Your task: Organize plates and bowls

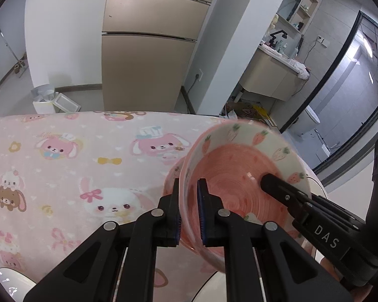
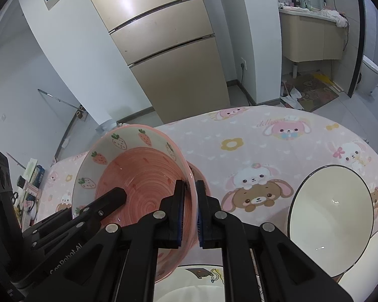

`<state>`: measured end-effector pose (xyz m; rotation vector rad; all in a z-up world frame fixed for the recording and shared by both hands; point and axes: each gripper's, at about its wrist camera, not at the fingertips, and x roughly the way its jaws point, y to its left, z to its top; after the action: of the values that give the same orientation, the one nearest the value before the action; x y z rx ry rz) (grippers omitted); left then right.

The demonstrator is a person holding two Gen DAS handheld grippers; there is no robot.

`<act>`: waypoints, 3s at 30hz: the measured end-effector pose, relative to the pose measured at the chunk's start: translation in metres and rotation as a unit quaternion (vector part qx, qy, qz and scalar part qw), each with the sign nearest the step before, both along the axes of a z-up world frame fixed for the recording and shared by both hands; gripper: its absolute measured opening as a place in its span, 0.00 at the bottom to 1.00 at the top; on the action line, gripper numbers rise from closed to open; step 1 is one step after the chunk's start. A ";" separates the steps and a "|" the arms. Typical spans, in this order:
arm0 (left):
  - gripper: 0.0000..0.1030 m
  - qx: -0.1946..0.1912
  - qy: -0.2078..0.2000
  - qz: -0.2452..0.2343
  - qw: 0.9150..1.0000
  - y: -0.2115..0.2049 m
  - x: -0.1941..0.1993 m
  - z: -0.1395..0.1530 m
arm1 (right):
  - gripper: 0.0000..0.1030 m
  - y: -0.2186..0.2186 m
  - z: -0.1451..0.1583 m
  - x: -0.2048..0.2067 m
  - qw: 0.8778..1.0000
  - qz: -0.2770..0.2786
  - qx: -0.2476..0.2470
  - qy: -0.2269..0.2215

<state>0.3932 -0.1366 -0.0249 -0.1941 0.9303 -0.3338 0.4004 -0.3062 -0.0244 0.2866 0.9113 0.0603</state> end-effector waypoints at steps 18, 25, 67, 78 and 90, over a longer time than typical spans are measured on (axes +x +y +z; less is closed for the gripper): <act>0.07 0.019 -0.002 0.004 1.000 -0.003 0.002 -0.010 | 0.09 0.001 -0.007 0.002 1.000 0.000 -0.012 0.007; 0.07 0.034 -0.011 -0.002 0.999 -0.004 0.001 -0.006 | 0.09 -0.001 -0.002 0.000 1.000 0.004 -0.012 -0.001; 0.11 0.113 -0.025 0.012 0.993 -0.022 0.002 -0.034 | 0.09 0.012 -0.012 0.002 0.994 0.009 -0.107 -0.003; 0.54 0.092 -0.063 0.016 0.994 -0.014 -0.008 -0.005 | 0.10 -0.007 0.002 -0.002 0.998 -0.019 -0.056 -0.014; 0.73 0.077 -0.184 0.026 0.980 -0.018 -0.049 0.070 | 0.33 -0.035 0.088 -0.051 0.991 -0.068 -0.043 -0.106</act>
<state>0.3440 -0.1546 0.0449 -0.0115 0.5812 -0.2361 0.3498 -0.3409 0.0638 0.2560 0.6802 -0.0741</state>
